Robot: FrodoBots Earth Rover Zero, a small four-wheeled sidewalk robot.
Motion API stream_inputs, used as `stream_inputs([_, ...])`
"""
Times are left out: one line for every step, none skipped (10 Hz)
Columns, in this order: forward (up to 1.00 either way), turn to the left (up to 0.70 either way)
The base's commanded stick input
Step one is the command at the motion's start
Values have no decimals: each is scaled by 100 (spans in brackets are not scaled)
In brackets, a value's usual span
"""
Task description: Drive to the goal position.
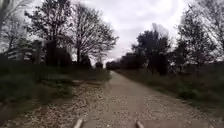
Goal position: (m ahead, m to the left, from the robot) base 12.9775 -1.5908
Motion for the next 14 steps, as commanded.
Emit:
stream_inputs([63,0])
stream_inputs([63,0])
stream_inputs([63,0])
stream_inputs([63,0])
stream_inputs([63,0])
stream_inputs([63,-20])
stream_inputs([63,-31])
stream_inputs([63,-32])
stream_inputs([63,-13])
stream_inputs([63,0])
stream_inputs([63,0])
stream_inputs([63,0])
stream_inputs([63,0])
stream_inputs([63,0])
